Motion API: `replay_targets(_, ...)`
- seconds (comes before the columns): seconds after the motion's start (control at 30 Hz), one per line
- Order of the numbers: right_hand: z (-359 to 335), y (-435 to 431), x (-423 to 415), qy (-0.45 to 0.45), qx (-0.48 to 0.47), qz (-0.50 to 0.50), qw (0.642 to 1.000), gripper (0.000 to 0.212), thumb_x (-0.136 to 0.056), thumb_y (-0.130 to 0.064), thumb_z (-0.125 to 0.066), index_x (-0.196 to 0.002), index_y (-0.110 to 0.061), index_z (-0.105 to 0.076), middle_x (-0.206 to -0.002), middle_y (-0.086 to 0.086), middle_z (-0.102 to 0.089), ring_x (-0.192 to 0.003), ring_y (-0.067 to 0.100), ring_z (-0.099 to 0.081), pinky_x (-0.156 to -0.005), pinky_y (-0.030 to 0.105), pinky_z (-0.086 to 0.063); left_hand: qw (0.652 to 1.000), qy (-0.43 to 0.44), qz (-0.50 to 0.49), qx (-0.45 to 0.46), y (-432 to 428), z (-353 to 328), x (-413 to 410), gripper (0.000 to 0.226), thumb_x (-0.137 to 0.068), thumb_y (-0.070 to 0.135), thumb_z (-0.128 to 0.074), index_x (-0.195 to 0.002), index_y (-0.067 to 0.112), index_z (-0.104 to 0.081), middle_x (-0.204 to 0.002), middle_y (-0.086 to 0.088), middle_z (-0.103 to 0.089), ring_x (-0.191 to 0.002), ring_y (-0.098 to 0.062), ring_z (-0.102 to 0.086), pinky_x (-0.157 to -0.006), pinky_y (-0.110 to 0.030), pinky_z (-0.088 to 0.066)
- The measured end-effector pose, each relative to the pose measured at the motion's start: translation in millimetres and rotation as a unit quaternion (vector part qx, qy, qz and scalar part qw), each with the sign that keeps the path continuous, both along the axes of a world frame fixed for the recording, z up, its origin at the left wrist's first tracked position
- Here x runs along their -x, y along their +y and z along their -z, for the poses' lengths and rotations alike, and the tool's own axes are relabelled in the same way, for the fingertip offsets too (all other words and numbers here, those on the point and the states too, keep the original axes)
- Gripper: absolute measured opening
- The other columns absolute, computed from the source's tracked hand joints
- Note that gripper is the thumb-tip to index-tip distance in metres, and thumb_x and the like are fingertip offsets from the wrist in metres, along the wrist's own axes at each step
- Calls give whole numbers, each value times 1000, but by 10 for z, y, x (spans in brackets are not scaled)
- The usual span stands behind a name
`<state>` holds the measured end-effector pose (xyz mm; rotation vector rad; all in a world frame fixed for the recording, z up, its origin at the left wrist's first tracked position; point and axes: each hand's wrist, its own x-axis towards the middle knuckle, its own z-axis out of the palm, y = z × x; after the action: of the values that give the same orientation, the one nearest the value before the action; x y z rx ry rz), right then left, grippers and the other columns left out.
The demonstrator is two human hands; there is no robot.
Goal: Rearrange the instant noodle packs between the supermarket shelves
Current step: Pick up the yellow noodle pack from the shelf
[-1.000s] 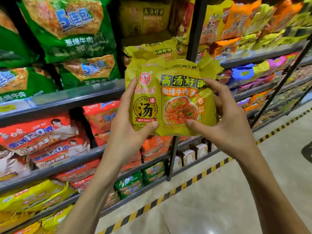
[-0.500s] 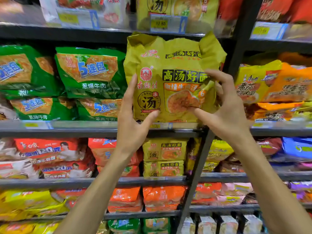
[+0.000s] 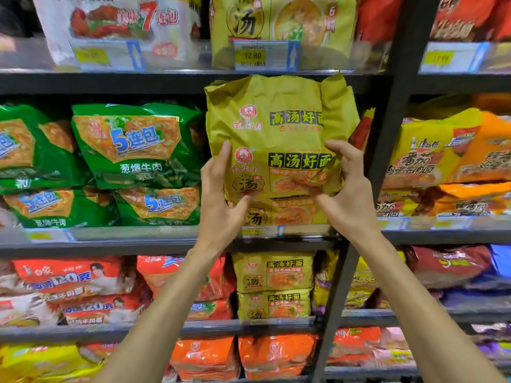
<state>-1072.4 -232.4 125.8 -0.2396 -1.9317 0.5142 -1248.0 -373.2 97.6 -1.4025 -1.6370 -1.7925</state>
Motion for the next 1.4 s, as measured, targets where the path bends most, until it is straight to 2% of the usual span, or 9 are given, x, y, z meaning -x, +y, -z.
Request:
replay_targets(0.1, 35, 134, 46, 10, -10, 25, 1000, 90, -72, 13, -76, -134, -37, -34, -124, -11, -56, -95, 6, -65, -74, 15, -52, 1000, 3, 8, 2, 129, 5, 20, 111, -81, -9, -76, -151, 55, -18, -148, -12, -32, -147, -23, -31, -111, -51, -42)
replay_targets(0.23, 55, 127, 199, 5, -8, 42, 999, 92, -72, 13, -76, -131, -42, -31, -122, -13, -56, -98, 6, -65, -76, 34, -57, 1000, 26, -4, 9, 173, 14, 206, 105, -80, -12, -74, -151, 42, -19, -154, -8, -25, -140, 23, -11, -114, -9, -27)
replay_targets(0.4, 42, 186, 152, -5, -20, 70, 997, 89, -72, 3, -79, -136, -38, -34, -118, -23, -56, -94, 17, -68, -77, 45, -57, 999, 24, 27, 8, 251, 50, 313, 101, -81, -2, -79, -151, 47, -24, -152, 18, -29, -146, -17, -35, -107, -54, -47)
replay_targets(0.63, 40, 209, 140, -43, -26, 83, 995, 83, -77, -13, -79, -143, -34, -34, -94, -32, -54, -71, -2, -60, -66, 23, -51, 998, 45, 19, 47, 200, -23, 343, 95, -81, 13, -81, -156, 32, -25, -152, 28, -30, -145, -9, -36, -114, -45, -41)
replay_targets(0.77, -123, 260, 144, -71, -17, 67, 995, 85, -81, -20, -78, -148, -38, -29, -114, -24, -61, -89, 14, -70, -88, 40, -57, 995, 54, 0, 82, 238, -184, 357, 98, -81, 19, -82, -158, 32, -22, -151, 39, -22, -141, 13, -26, -115, -15, -28)
replay_targets(0.9, -187, 294, 206, -105, 7, 67, 992, 90, -89, -21, -72, -155, -42, -15, -138, -26, -49, -114, 15, -63, -101, 34, -44, 992, 52, -5, 115, 274, -340, 364, 99, -81, 28, -82, -158, 37, -20, -152, 36, -23, -145, -1, -33, -119, -33, -34)
replay_targets(1.0, -199, 354, 312, -98, 26, 33, 994, 93, -93, -18, -67, -157, -40, -4, -163, -19, -17, -149, 13, -28, -119, 47, -29, 990, 52, -3, 134, 288, -428, 402, 98, -81, 33, -81, -157, 38, -19, -155, 22, -34, -140, -12, -46, -113, -45, -43)
replay_targets(1.17, -95, 367, 393, -66, 40, 16, 997, 90, -96, -9, -61, -160, -27, -1, -166, -11, -6, -154, 11, -7, -124, 50, -12, 987, 38, -36, 152, 324, -420, 326, 99, -81, 43, -77, -155, 48, -11, -157, 9, -41, -139, -19, -48, -110, -50, -44)
replay_targets(1.4, -86, 256, 315, -96, 47, 40, 993, 99, -93, -13, -66, -157, -42, 5, -166, -14, -8, -154, 18, -10, -122, 54, -18, 986, 40, -42, 155, 220, -364, 247, 95, -91, 32, -71, -158, 47, -5, -163, 9, -31, -148, -16, -34, -109, -34, -34)
